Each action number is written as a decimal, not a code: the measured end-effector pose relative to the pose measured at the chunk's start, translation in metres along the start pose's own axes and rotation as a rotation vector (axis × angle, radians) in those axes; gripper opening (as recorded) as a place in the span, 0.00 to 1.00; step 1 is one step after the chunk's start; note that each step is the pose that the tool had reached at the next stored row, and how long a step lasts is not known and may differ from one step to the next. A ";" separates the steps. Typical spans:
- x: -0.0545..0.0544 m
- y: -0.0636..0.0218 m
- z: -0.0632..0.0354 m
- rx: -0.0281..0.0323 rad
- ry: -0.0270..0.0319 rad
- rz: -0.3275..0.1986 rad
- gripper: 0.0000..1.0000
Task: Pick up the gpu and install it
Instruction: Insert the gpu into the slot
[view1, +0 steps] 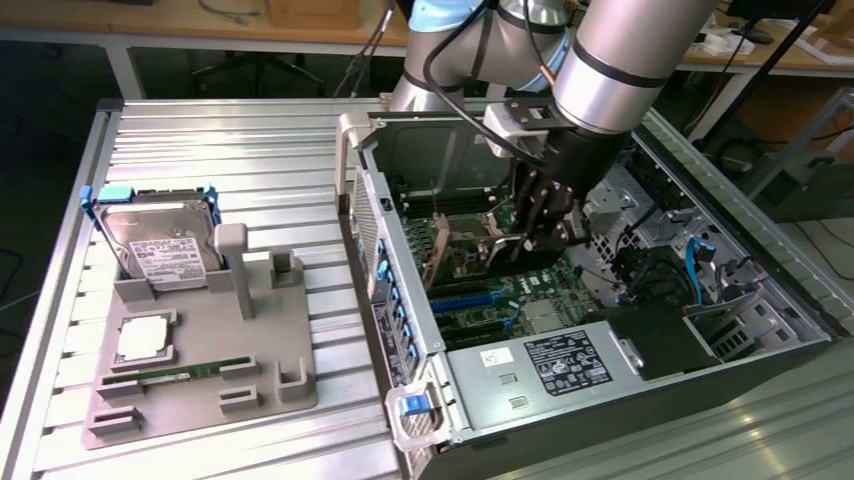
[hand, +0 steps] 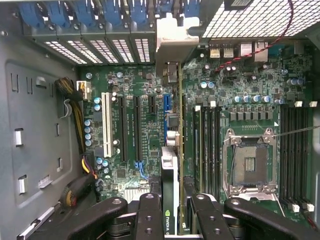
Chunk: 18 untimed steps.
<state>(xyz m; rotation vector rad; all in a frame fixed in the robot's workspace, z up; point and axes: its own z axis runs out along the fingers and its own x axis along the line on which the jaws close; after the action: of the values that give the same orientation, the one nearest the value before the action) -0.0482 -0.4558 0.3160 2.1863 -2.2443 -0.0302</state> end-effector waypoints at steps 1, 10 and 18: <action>0.000 0.0000 0.0004 0.0000 0.0001 0.000 0.27; 0.000 0.0026 0.0075 0.0004 -0.0001 0.000 0.27; 0.000 0.0069 0.0184 0.0017 -0.0001 0.000 0.27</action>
<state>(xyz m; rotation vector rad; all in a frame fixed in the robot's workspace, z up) -0.0554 -0.4560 0.2978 2.1874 -2.2450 -0.0284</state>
